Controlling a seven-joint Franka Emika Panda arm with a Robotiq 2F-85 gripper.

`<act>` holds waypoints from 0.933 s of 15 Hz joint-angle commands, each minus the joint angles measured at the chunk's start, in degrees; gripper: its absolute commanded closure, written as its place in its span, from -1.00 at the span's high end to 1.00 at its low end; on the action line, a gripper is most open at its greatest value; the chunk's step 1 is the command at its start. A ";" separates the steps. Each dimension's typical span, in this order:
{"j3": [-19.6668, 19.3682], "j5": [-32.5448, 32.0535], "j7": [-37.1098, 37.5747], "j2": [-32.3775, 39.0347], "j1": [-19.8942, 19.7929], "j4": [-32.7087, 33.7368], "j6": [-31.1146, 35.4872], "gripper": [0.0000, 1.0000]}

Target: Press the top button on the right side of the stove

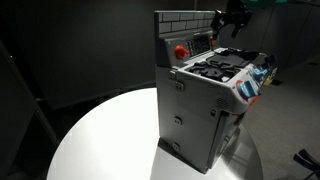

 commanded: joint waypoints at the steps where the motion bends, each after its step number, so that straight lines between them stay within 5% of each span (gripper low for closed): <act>1: -1.06 -0.05 1.04 1.86 1.27 2.98 -1.21 1.00; 14: -1.18 1.91 -0.98 0.38 1.78 2.78 -4.39 1.00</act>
